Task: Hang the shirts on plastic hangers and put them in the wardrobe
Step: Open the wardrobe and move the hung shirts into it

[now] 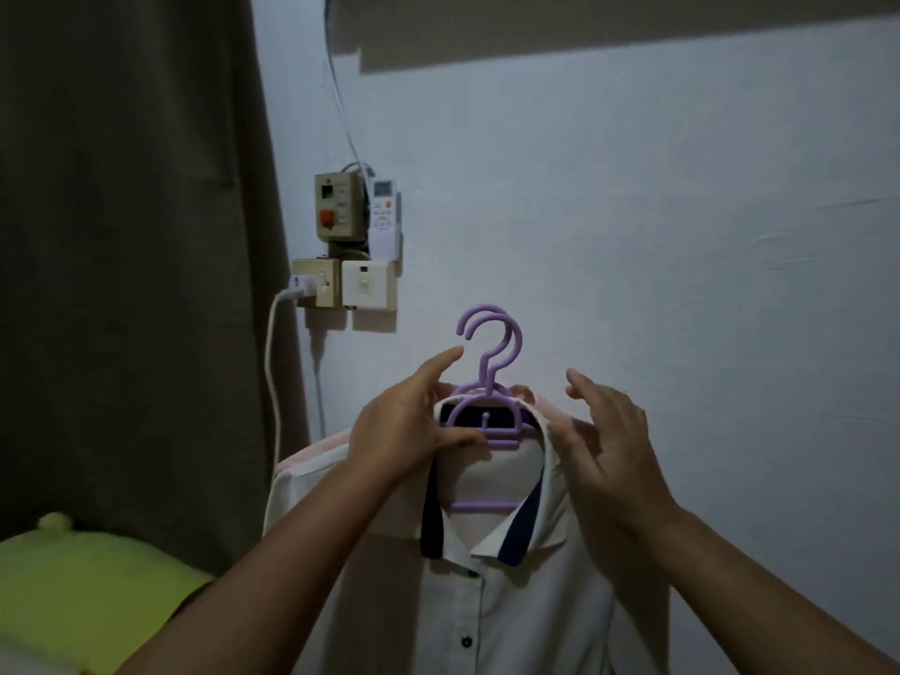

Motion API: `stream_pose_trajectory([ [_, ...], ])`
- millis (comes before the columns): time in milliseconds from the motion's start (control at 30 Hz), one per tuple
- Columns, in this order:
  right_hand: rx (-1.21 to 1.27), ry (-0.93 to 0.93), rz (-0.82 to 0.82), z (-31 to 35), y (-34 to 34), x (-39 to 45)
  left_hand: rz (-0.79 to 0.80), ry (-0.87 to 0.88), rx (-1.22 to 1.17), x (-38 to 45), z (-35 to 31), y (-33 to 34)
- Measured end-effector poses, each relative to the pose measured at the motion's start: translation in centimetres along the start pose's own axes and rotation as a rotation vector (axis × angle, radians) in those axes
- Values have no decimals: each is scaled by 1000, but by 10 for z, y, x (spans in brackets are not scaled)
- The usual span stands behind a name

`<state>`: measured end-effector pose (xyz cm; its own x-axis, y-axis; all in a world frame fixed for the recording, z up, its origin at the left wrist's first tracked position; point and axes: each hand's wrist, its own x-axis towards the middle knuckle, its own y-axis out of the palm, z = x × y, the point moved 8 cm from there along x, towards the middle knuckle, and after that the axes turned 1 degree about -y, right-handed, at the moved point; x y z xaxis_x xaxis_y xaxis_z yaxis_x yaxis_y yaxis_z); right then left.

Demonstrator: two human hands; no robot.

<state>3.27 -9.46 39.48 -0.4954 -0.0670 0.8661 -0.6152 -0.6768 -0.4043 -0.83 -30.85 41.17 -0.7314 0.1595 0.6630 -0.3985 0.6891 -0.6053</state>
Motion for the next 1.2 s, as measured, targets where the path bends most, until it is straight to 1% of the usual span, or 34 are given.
stream_pose_trajectory([
  [133,-235,-13,20,-38,-56,-18,28,77,-111,27,-52,22],
  [200,-348,-10,-5,-49,-90,-22,49,129,-165,39,-86,34],
  [300,-504,-27,-38,-57,-146,-28,70,212,-243,54,-139,53],
  [467,-766,-49,-26,-67,-247,-42,86,322,-372,74,-234,78],
  [600,-988,-5,-14,-76,-340,-55,73,412,-487,80,-316,87],
  [667,-1079,9,-27,-74,-386,-60,76,455,-542,80,-356,92],
  [800,-1228,25,-104,-57,-474,-71,114,537,-658,72,-439,109],
  [933,-1405,-6,-106,-33,-551,-90,156,599,-768,60,-519,129],
  [1000,-1504,-13,-83,-20,-584,-100,217,616,-808,55,-558,142],
  [1167,-1710,20,-10,12,-664,-133,517,630,-887,47,-647,180],
  [1200,-1748,44,6,19,-680,-143,551,625,-908,47,-660,184],
])
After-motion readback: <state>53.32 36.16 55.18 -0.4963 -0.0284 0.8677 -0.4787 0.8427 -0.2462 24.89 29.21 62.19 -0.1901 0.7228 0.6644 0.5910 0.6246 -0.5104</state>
